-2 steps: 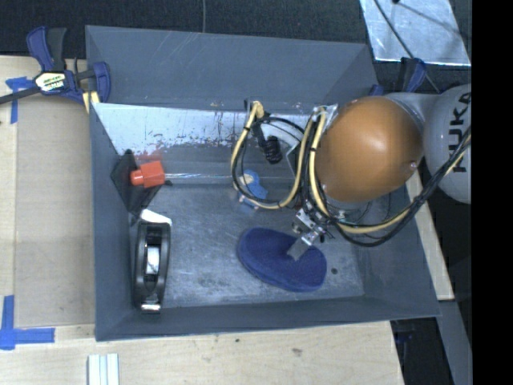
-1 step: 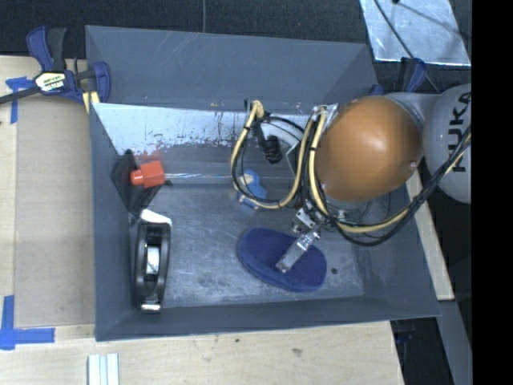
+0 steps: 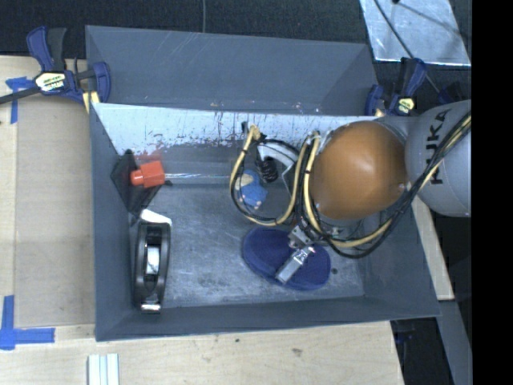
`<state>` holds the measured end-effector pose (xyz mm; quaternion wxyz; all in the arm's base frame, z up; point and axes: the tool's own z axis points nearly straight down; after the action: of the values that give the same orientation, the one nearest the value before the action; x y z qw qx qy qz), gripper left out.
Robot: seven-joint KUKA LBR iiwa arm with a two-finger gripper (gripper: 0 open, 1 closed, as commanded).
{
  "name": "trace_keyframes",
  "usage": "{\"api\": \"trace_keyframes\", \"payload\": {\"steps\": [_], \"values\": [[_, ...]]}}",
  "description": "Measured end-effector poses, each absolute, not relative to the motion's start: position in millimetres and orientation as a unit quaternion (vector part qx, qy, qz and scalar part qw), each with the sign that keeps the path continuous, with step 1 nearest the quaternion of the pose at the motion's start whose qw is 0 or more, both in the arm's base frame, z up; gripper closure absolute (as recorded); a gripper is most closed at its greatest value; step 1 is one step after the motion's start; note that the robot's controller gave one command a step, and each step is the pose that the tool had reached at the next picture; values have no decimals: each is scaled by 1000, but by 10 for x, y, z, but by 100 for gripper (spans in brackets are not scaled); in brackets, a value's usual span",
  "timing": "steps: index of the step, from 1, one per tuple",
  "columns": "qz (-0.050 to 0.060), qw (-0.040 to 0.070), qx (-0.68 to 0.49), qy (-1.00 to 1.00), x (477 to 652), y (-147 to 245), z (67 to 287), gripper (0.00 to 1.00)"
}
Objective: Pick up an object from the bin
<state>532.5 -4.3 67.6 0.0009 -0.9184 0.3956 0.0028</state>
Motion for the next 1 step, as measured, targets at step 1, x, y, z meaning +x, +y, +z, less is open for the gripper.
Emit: {"api": "trace_keyframes", "payload": {"steps": [1], "values": [[-2,1,-919,395,5361,-46,743,100]]}}
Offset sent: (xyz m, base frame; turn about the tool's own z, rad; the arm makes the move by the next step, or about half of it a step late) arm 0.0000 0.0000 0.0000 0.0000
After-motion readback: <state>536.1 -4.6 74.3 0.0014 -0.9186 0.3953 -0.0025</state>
